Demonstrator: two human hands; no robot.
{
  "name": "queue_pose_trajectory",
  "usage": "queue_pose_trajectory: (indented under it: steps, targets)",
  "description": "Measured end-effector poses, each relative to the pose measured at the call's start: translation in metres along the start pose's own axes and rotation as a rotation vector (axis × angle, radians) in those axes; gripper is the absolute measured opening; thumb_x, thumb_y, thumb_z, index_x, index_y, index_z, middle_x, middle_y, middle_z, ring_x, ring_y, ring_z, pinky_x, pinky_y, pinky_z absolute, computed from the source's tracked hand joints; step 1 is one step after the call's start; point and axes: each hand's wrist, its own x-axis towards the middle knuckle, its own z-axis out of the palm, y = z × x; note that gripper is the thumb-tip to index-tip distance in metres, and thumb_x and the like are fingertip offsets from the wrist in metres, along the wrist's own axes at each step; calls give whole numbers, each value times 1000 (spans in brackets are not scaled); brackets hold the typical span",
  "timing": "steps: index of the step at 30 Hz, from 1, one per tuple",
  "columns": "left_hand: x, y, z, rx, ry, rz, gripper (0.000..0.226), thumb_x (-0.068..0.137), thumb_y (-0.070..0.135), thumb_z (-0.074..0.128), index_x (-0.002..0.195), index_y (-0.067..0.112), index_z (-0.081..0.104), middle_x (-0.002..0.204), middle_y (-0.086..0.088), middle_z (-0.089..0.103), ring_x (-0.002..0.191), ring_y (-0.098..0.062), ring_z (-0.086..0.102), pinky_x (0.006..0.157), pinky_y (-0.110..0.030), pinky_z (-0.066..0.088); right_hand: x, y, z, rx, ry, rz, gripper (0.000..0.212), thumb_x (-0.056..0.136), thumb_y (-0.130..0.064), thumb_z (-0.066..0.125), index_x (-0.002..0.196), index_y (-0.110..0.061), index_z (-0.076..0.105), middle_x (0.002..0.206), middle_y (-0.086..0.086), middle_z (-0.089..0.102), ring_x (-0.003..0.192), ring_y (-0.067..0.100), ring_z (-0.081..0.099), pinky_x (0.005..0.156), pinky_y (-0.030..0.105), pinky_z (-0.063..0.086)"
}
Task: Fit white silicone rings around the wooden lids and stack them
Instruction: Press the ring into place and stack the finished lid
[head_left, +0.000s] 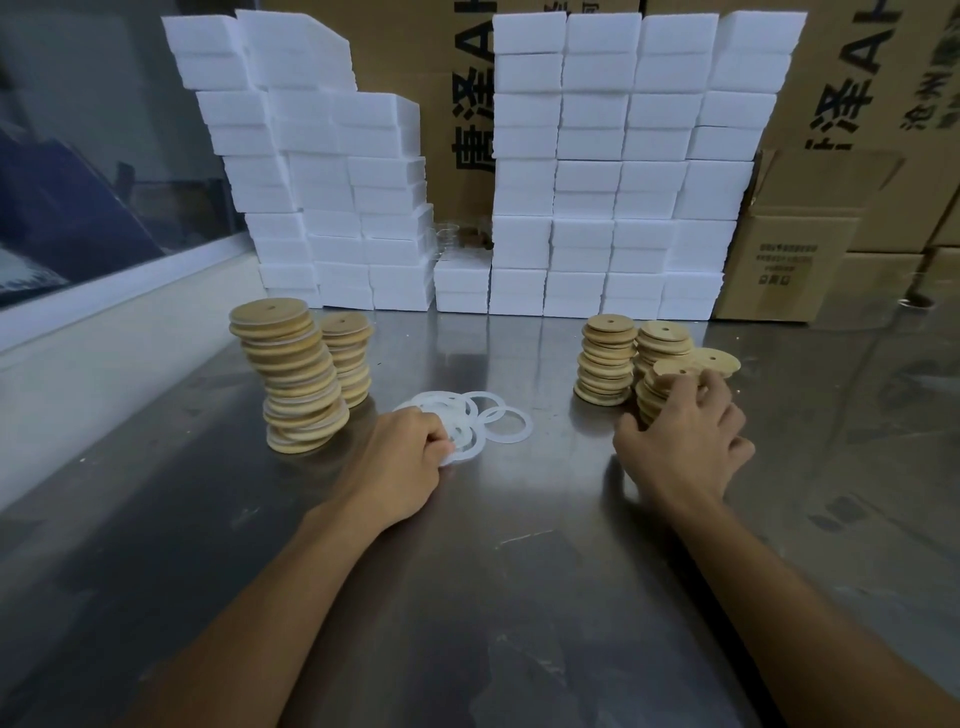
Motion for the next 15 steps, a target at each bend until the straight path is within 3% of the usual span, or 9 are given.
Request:
queue_pose_trajectory:
  steps: [4,7,12,15]
  targets:
    - [0,0,0,-20,10,-12,12,90,20,65,78,20,68,77,9,59,70,-5,52,60,-18,36,4,4,1,26,50,-16,64,82,-32,65,138,-23,37,153,9,24,139,33,22,105,52,26]
    - [0,0,1,-3,-1,-18,14,90,18,64,76,20,65,79,7,61,72,-8,54,63,-25,41,8,7,2,16,27,-23,64,86,-37,63,143,-28,36,159,10,18,145,32,16,109,54,22]
    - [0,2,0,4,-3,-29,14,93,14,58,79,14,59,85,2,58,77,-14,54,69,-33,47,13,9,2,46,79,12,43,89,-41,62,126,-25,48,146,10,38,137,32,28,104,52,27]
    - [1,4,0,-23,42,-11,16,94,13,55,78,14,53,86,2,52,76,-14,50,67,-29,40,12,9,1,45,115,1,35,89,-40,64,117,-24,51,135,11,45,129,34,34,100,50,29]
